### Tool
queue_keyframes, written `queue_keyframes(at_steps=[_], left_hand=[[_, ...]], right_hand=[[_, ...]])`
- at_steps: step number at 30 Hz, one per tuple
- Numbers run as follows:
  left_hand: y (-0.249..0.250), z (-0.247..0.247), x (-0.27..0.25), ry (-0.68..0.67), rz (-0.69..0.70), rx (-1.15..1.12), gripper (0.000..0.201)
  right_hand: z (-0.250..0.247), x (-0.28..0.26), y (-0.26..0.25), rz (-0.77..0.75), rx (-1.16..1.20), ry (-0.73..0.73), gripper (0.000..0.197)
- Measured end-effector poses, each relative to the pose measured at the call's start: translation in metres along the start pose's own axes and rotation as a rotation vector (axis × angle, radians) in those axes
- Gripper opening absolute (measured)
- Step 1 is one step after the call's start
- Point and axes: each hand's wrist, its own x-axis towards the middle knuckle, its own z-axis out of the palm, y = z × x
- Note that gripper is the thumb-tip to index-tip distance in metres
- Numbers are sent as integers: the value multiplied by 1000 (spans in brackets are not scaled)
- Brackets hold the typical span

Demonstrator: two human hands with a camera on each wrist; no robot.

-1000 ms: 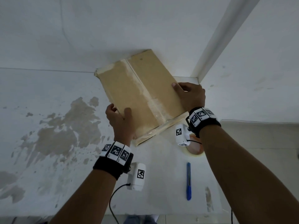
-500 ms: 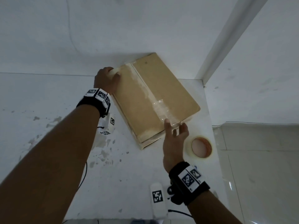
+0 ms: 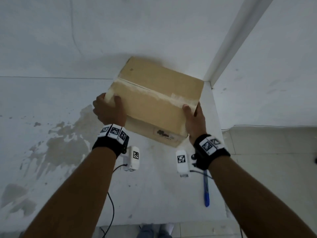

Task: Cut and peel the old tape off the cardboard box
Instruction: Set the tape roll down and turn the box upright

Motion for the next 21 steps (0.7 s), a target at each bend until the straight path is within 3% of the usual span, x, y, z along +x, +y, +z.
queue_keyframes(at_steps=[3, 5, 7, 13, 21], left_hand=[[-7, -4, -28, 43, -55, -33, 49], [-10, -10, -35, 11, -79, -52, 47], [-15, -19, -27, -51, -75, -105, 40], [-15, -26, 10, -322, 87, -188, 43], [-8, 2, -14, -231, 125, -179, 44]], right_hand=[[-15, 21, -12, -22, -161, 3, 40], [-20, 26, -15, 2, -207, 37, 60], [-25, 18, -17, 26, -187, 56, 73], [-12, -18, 14, -55, -97, 158, 59], [-26, 34, 3, -106, -81, 203, 41]])
